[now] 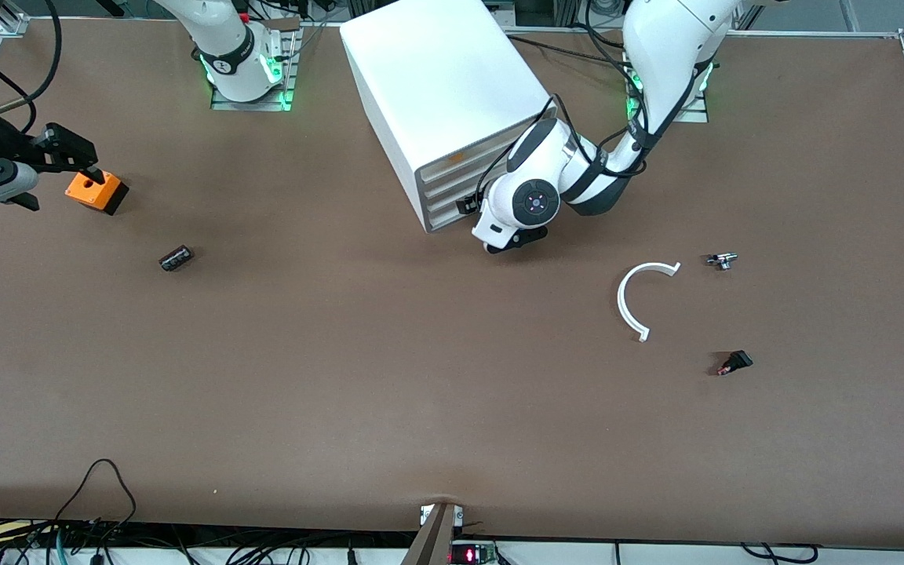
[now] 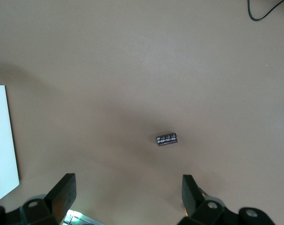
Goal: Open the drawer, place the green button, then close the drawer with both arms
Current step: 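Push the drawer shut with the left gripper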
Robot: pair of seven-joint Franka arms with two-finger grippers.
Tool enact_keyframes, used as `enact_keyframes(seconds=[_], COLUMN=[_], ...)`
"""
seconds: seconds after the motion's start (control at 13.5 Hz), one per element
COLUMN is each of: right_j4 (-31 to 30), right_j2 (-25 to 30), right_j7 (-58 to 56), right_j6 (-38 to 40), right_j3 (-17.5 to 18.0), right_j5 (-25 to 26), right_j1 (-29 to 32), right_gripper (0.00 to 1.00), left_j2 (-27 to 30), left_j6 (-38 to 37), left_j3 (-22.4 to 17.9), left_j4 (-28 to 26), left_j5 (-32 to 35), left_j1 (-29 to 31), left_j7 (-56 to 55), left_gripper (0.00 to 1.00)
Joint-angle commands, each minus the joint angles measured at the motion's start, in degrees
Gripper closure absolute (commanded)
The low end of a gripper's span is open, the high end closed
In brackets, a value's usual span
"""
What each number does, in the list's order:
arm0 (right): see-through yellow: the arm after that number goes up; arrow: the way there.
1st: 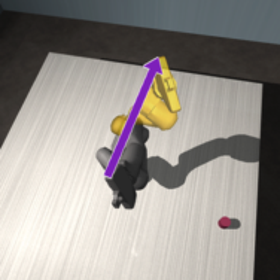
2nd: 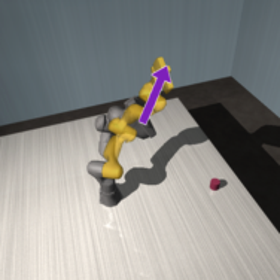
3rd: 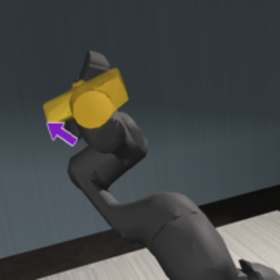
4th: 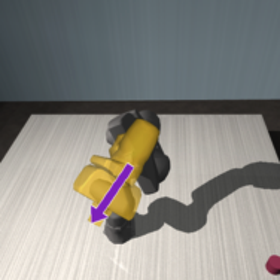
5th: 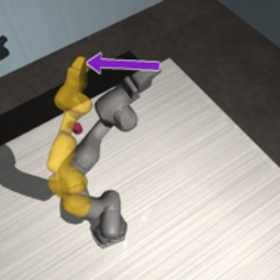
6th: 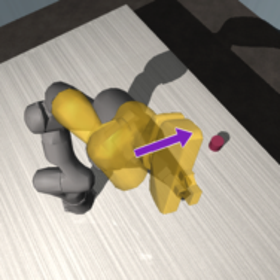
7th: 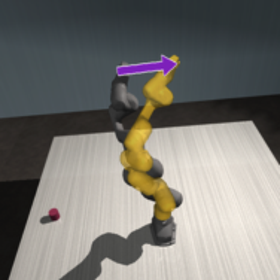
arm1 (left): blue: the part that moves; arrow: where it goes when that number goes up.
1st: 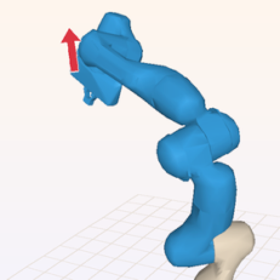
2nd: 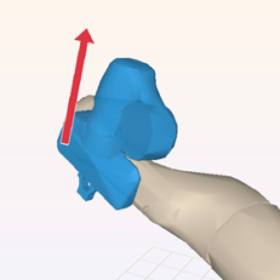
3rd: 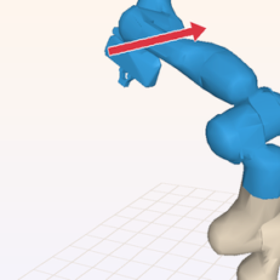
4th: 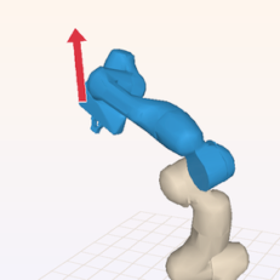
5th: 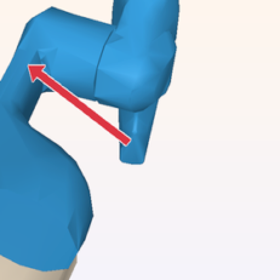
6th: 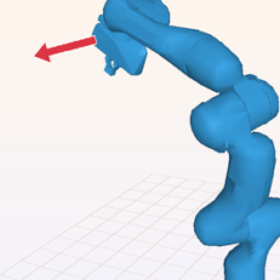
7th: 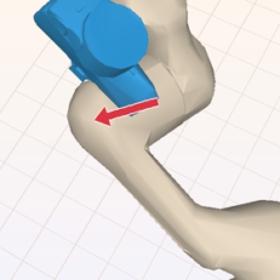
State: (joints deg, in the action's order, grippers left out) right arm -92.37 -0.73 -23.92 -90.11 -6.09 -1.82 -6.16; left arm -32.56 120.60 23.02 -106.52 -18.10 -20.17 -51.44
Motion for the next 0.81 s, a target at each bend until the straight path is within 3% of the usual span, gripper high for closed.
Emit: enact_keyframes(seconds=[0.0, 0.52, 0.74], right_j4=[1.6, 1.6, 1.6], right_j2=[-1.4, -1.5, -1.5], right_j7=[0.3, 0.4, 0.5], right_j6=[0.1, 0.2, 0.3], right_j3=[0.4, 0.3, 0.3], right_j5=[0.5, -0.1, -0.1], right_j1=[0.9, 0.9, 0.8], right_gripper=[0.0, 0.0, 0.0], left_j2=[2.6, 2.8, 7.5], left_j6=[-0.7, -8.8, -14.8], left_j3=[0.8, 0.4, -1.9], left_j4=[1.6, 10.4, 11.0], left_j5=[-0.7, 9.5, 9.5], left_j1=[3.9, 14.3, 18.1], left_j7=[1.0, 12.6, 20.7], left_gripper=[0.01, 0.01, 0.01])
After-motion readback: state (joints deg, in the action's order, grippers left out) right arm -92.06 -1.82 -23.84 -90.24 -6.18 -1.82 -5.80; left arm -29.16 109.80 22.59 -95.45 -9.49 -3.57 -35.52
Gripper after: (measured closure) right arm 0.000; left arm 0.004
